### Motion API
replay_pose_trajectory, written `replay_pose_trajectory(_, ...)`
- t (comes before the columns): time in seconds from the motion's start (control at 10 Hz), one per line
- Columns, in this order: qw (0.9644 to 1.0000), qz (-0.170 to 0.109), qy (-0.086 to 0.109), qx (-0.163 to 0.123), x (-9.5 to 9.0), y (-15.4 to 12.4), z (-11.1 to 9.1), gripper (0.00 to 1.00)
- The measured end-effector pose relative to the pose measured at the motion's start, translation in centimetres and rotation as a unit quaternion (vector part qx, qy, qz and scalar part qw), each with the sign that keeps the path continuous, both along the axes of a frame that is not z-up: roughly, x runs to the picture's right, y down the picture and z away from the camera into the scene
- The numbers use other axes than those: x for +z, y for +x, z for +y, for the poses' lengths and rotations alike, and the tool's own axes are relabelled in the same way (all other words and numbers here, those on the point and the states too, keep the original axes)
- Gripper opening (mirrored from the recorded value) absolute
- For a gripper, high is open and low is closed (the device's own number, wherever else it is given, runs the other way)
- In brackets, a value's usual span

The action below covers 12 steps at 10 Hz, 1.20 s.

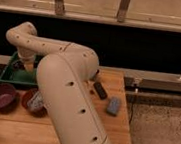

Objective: Wipe tray with brush

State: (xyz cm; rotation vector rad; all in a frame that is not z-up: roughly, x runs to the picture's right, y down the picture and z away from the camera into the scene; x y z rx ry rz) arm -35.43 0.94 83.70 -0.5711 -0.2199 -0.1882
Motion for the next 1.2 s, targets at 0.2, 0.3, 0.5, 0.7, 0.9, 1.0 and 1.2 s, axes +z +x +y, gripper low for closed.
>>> replay_pose_trajectory(0.2,0.9998,-0.017,-0.003,-0.013,-2.1,0.1,1.1,0.00)
replay_pose_trajectory(0.3,0.9998,-0.013,-0.009,-0.013,-2.7,1.4,2.0,0.00)
replay_pose_trajectory(0.5,0.9998,0.008,-0.020,-0.005,-3.1,4.9,2.8,0.00)
replay_pose_trajectory(0.7,0.9984,0.040,-0.035,0.019,-2.7,9.1,3.5,0.00)
replay_pose_trajectory(0.9,0.9952,0.069,-0.049,0.048,-0.6,12.5,2.4,0.00)
replay_pose_trajectory(1.0,0.9943,0.074,-0.052,0.056,0.3,13.2,1.8,0.00)
replay_pose_trajectory(1.2,0.9930,0.073,-0.063,0.068,1.7,13.2,0.7,0.00)
